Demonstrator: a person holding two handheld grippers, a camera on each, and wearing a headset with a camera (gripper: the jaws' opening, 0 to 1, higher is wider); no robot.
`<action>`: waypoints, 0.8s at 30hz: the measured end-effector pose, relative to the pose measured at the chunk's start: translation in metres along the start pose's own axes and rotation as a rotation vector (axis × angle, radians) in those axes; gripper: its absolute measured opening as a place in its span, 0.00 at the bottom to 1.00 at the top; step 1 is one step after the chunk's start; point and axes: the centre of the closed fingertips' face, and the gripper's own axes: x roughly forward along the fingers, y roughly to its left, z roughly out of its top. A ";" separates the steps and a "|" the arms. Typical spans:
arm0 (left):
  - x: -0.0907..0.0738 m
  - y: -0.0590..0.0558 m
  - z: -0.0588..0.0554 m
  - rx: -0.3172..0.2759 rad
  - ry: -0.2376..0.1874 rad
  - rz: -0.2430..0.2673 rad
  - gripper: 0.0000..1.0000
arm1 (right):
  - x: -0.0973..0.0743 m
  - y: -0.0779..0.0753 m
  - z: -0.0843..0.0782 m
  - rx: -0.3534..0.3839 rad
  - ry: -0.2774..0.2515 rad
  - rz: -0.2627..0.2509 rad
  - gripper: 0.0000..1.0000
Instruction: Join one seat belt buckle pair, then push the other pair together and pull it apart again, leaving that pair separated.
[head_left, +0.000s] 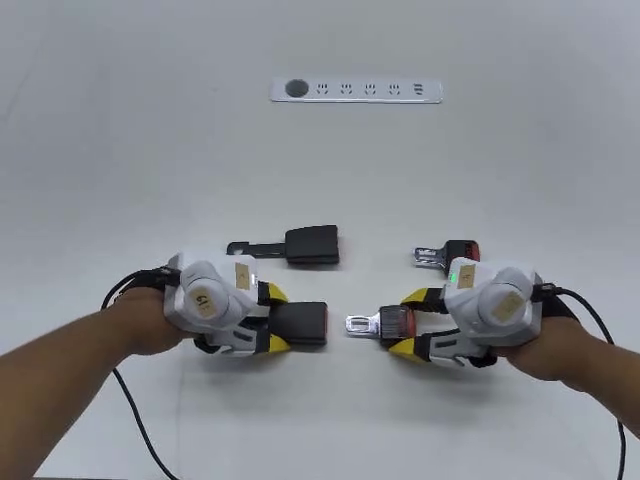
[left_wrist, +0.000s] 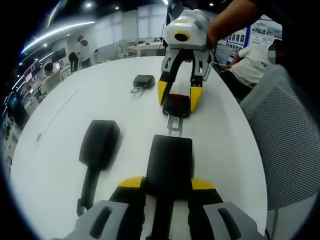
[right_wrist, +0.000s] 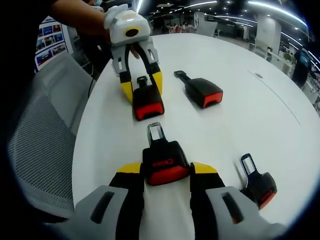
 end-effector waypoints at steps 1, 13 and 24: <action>0.000 0.000 0.000 -0.001 0.000 0.000 0.34 | 0.002 -0.001 0.002 -0.003 -0.004 -0.001 0.34; 0.001 0.000 -0.001 0.000 0.006 0.001 0.33 | 0.017 0.007 0.017 -0.013 -0.025 0.020 0.34; 0.001 -0.001 0.001 0.010 0.026 -0.004 0.33 | 0.020 0.011 0.023 -0.010 -0.025 0.027 0.34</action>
